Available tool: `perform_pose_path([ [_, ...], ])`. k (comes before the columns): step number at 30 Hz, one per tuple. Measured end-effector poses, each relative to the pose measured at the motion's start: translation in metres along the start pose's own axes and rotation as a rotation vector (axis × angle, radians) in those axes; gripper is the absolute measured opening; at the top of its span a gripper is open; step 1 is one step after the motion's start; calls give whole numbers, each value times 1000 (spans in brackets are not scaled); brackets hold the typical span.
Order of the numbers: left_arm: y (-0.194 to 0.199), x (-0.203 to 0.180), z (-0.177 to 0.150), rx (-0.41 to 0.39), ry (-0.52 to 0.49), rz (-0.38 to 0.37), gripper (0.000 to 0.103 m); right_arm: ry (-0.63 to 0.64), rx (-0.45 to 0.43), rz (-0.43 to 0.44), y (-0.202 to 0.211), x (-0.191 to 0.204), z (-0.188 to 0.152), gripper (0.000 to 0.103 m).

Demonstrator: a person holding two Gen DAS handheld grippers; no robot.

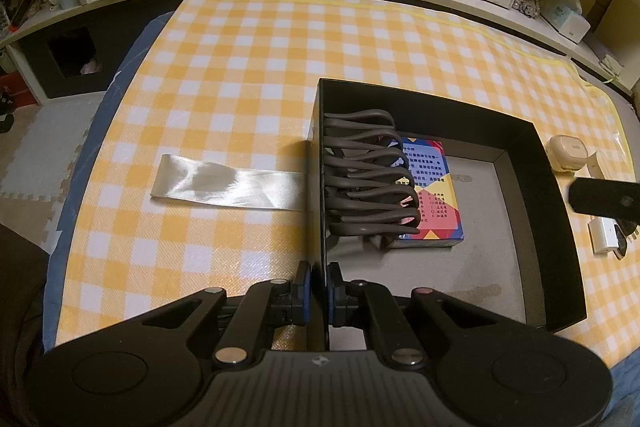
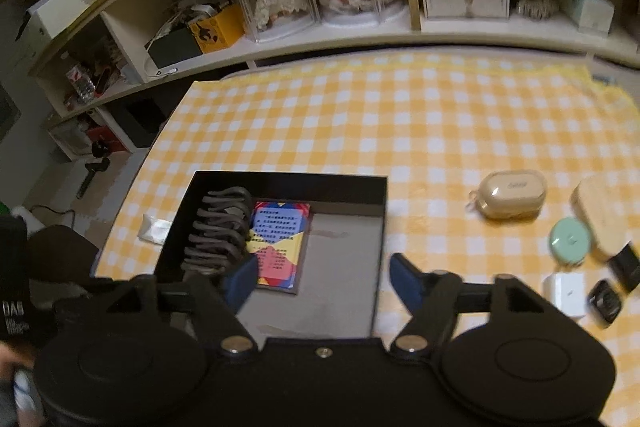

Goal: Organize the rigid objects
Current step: 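Move the right gripper to the white charger and grasp it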

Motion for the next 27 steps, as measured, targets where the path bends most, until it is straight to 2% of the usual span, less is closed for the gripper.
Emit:
perform_pose_path([
  [3, 0, 0, 0, 0, 1, 0, 8, 29, -25, -12, 9, -2, -2, 86],
  [7, 0, 0, 0, 1, -1, 1, 8, 44, -49, -21, 17, -5, -5, 99],
  [10, 0, 0, 0, 1, 0, 1, 8, 51, -67, -39, 20, -8, -7, 103],
  [21, 1, 1, 1, -6, 1, 6, 7, 62, -112, -66, 31, -19, -8, 103],
  [27, 1, 1, 1, -6, -3, 9, 7, 17, -142, -113, 44, -60, 0, 103],
])
Point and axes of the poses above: each gripper's, at about its wrist camera, not at the fingertips, and y roughly against the way its jaws point, x to its left, z to its top, the point moved 9 cm from there along -y, roughly the way its jaws point, and after that the axes turned 3 degrees about -y, right-handed, at the moved point
